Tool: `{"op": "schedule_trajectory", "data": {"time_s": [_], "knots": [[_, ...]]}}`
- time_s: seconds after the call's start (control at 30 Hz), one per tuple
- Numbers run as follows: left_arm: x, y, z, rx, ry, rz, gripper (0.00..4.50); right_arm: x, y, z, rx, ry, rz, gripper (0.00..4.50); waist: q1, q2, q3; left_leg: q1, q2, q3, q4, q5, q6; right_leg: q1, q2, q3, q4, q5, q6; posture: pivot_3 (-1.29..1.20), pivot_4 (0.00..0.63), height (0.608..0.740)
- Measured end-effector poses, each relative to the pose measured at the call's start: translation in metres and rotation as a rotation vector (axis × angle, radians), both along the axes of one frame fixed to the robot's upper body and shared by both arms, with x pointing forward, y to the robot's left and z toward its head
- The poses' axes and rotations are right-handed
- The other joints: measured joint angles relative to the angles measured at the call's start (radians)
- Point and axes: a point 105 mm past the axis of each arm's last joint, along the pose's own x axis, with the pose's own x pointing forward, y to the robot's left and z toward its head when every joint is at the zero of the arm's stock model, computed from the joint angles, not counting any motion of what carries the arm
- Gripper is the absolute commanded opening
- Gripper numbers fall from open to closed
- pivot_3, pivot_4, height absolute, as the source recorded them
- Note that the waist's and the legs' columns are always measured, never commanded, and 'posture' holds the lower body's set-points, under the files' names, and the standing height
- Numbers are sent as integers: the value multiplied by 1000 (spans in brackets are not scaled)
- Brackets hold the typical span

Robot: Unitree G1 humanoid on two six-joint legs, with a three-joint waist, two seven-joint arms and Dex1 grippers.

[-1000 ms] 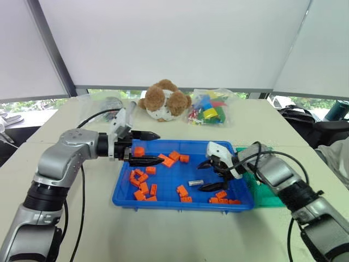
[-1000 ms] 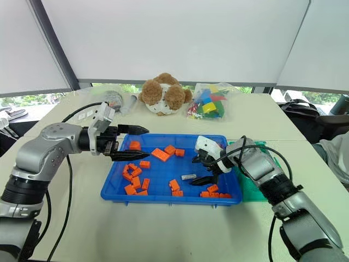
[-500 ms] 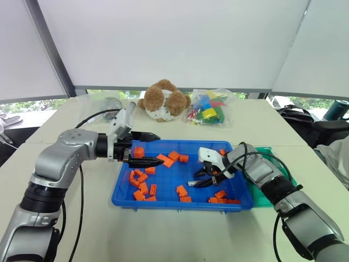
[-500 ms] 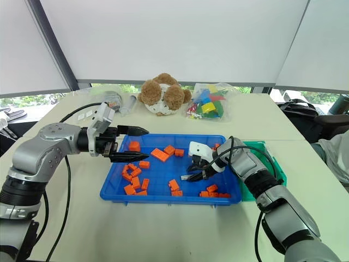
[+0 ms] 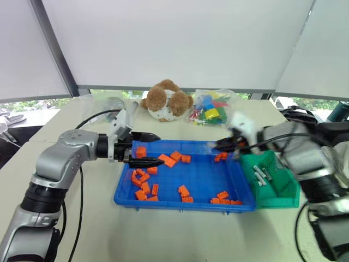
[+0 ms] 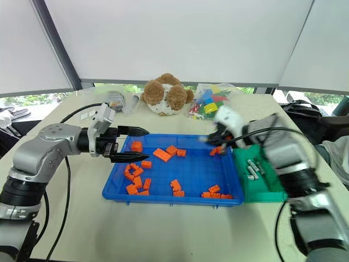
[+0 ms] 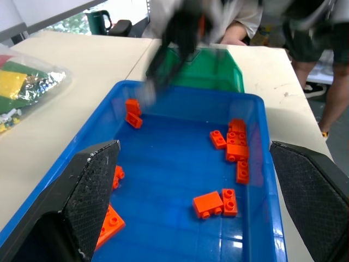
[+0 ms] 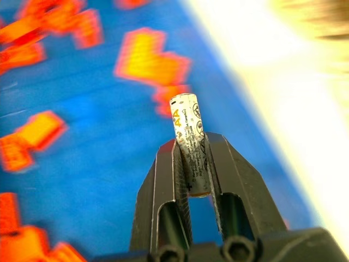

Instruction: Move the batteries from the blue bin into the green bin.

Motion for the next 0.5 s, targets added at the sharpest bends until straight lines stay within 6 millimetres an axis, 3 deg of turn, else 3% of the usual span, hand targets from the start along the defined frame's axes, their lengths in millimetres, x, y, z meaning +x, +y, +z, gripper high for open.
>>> {"op": "schedule_trajectory", "data": {"time_s": [0.13,0.23,0.33,0.5], "knots": [[1,0,-1,-6,7,-4,4500,-21,-50,-11,-52,48,-188,11,-7,0,0,0,0,0,0,0,0,0,0,1,-1,0,0,0,150,733],[1,-1,-2,-14,8,-15,4500,-32,-73,-25,-72,87,-283,11,-16,0,0,2,0,1,0,0,0,0,1,2,0,0,0,0,150,733],[2,-1,-3,-17,12,-21,4500,-39,-83,-33,-90,105,-323,11,-16,0,0,2,0,1,0,0,0,0,1,2,1,0,0,0,150,733],[3,-1,-4,-17,16,-20,4500,-43,-89,-47,-87,135,-356,2540,-10,0,0,1,0,1,0,0,0,0,1,2,0,0,0,0,150,733]]}}
